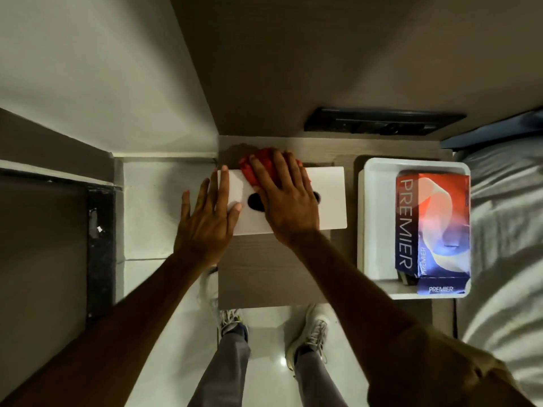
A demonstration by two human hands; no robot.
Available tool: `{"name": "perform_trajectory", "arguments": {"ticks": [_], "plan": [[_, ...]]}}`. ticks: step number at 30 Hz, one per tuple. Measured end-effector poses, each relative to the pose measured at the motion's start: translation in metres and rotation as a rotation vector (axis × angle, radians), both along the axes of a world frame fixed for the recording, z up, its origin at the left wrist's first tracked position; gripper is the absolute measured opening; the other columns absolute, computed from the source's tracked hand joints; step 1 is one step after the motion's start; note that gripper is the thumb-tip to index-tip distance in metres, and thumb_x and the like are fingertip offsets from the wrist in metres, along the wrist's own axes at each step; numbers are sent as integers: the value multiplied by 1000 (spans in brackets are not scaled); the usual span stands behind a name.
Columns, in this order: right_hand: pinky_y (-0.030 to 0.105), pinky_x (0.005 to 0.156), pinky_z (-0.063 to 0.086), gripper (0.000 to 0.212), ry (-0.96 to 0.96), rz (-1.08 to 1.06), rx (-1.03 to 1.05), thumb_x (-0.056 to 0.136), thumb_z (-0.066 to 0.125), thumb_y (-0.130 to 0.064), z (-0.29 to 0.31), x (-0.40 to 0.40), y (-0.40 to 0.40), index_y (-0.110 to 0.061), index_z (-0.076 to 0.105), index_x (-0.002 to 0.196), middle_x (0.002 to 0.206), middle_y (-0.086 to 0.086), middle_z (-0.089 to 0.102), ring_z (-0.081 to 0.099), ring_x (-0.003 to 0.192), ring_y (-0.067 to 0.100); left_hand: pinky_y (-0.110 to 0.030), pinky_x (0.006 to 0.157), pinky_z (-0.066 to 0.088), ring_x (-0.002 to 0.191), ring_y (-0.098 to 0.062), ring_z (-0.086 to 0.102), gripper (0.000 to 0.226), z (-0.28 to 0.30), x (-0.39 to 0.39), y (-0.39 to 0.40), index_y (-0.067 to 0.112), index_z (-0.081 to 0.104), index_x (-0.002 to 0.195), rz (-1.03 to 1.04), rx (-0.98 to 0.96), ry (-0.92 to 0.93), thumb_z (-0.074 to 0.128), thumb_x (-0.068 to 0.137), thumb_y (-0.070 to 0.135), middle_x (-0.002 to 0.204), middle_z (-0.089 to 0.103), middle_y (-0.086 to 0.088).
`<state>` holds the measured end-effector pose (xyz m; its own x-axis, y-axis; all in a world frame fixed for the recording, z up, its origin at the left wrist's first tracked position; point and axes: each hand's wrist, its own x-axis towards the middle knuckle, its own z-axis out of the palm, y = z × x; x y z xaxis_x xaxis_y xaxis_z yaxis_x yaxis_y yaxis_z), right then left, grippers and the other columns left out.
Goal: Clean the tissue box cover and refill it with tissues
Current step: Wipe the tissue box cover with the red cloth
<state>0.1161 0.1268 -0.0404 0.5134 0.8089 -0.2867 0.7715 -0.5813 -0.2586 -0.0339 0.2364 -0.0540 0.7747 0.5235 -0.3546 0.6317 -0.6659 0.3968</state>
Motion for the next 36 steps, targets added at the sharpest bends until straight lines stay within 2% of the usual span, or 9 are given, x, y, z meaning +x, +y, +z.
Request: {"name": "perform_trajectory", "arguments": {"ticks": [3,10,14,18,22,29,32,34,36], "plan": [[59,125,21,87,-4,-106,-66,93,63,-53,5,33,-25,-39,12,162,172,10,10,9,158,38,-65,119,17,153,-30,21,70,-1,1,0,26,-17,157,3,2,4,11,101,58,169,10,-7],[64,113,41,60,71,-455,25,104,28,-54,18,30,-83,-40,13,161,173,5,6,11,159,33,-64,120,17,153,-31,19,71,-4,1,0,26,-19,157,11,41,37,9,101,59,169,7,-5],[62,125,20,68,-51,-582,26,105,43,-30,11,-42,-76,-33,10,164,173,13,-1,1,159,39,-63,120,17,154,-29,16,70,-5,0,-1,27,-19,157,13,35,33,6,101,59,169,5,-4],[59,128,8,75,-48,-431,82,98,50,-14,4,-104,-34,-28,16,164,172,14,7,-2,159,37,-62,121,16,154,-29,15,71,-4,2,-1,26,-17,157,-6,55,58,6,100,60,169,5,-5],[57,128,15,86,-67,-148,50,93,59,-16,-1,-82,-66,-29,13,164,173,11,5,-1,160,31,-63,121,16,154,-30,17,70,-5,2,0,26,-18,157,-10,50,54,10,102,59,169,8,-6],[62,127,13,74,-33,-521,68,98,49,-17,2,-91,-53,-28,16,164,173,12,3,-4,159,36,-62,121,17,154,-29,18,70,-7,1,2,27,-17,157,-8,43,51,8,101,59,169,8,-5],[60,127,12,80,33,-343,103,95,53,-11,4,-108,-47,-29,15,164,173,10,3,-5,160,32,-62,121,16,153,-30,19,72,-7,3,0,27,-18,157,-16,40,51,6,99,62,169,11,-7],[57,127,21,84,55,-192,92,97,58,-11,4,-92,-69,-32,12,164,174,5,-1,-5,160,29,-62,121,16,153,-31,19,72,-8,2,0,27,-19,157,-14,36,44,8,100,61,169,10,-8],[59,120,34,82,102,-232,79,100,57,-15,8,-69,-94,-36,10,163,174,0,-7,-8,160,27,-63,121,16,153,-30,17,70,-9,2,1,27,-19,157,-9,24,31,10,102,58,169,8,-7]]}}
